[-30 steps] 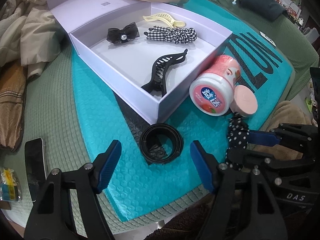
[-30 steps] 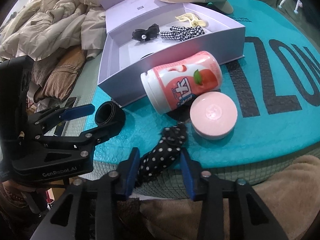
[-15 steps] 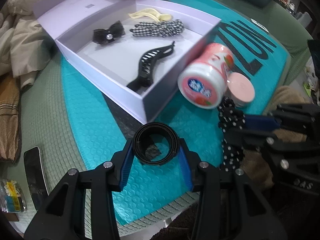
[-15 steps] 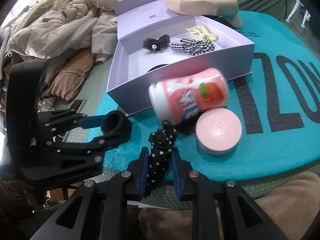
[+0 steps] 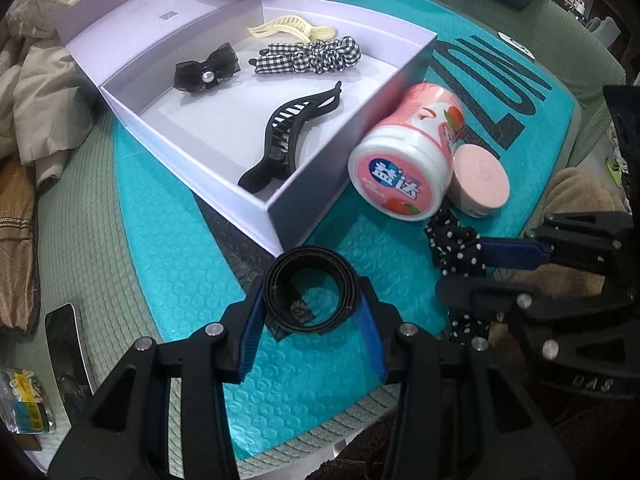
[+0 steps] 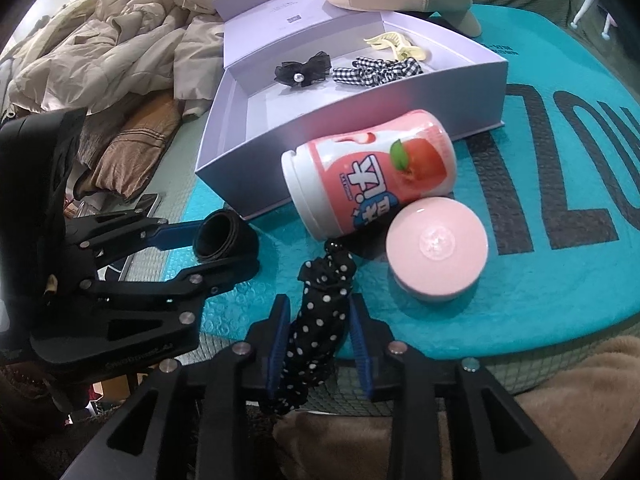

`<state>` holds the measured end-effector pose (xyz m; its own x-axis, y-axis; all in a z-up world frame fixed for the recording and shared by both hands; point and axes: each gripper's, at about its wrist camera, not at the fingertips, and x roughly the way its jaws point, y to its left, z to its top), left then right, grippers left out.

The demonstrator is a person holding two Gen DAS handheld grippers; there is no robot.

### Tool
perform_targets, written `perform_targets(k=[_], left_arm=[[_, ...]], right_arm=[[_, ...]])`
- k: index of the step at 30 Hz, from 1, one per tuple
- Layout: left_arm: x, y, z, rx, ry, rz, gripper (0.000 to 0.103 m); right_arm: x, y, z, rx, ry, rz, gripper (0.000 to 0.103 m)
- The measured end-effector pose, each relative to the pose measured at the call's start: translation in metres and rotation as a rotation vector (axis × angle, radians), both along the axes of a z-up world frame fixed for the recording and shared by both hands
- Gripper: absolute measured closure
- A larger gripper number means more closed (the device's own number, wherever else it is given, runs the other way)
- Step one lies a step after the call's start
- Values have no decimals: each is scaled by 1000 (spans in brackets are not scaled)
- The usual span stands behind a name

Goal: Organize objects
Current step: 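Lift the polka-dot scrunchie and black ring with both tools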

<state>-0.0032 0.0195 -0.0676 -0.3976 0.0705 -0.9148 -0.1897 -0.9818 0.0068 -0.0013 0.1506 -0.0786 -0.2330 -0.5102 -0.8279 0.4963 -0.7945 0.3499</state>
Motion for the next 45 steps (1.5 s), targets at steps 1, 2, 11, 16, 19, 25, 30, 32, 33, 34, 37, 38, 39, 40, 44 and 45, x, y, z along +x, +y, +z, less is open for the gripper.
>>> perform_targets(k=[1, 2, 11, 16, 19, 25, 30, 32, 33, 34, 37, 38, 39, 40, 44, 45], left_arm=[[0, 0, 0, 4, 2, 4, 61], [0, 0, 0, 5, 4, 5, 61], [2, 6, 2, 4, -8, -13, 62], [3, 10, 7, 7, -10, -18, 62], [4, 11, 13, 9, -1, -19, 62], [4, 16, 26, 9, 15, -20, 62], [1, 23, 36, 16, 23, -18, 62], [-1, 26, 39, 15, 29, -24, 62], [-2, 27, 40, 17, 29, -26, 62], [-4, 28, 42, 18, 29, -28, 62], [-8, 34, 48, 17, 38, -39, 62], [-9, 36, 50, 16, 42, -42, 62], [-11, 38, 52, 16, 45, -46, 62], [-12, 39, 53, 17, 46, -48, 62], [-18, 44, 61, 16, 60, -57, 62], [-19, 45, 62, 11, 63, -54, 62]], right_arm=[[1, 0, 0, -3, 4, 0, 71], [1, 1, 0, -9, 9, 0, 71], [5, 6, 3, -6, 40, -15, 85], [8, 7, 8, -1, 57, -7, 86], [10, 7, 14, 3, 74, 1, 86], [12, 12, 25, -3, 97, 4, 86], [10, 21, 34, -17, 110, -4, 86], [10, 23, 37, -18, 117, -5, 86], [9, 24, 39, -19, 120, -6, 86], [9, 25, 40, -19, 122, -7, 86], [6, 30, 44, -19, 132, -10, 86], [6, 31, 45, -19, 135, -10, 86], [5, 33, 47, -19, 139, -9, 86], [4, 35, 49, -18, 144, -9, 86], [0, 44, 54, -16, 154, -22, 86], [-1, 45, 55, -14, 156, -24, 86]])
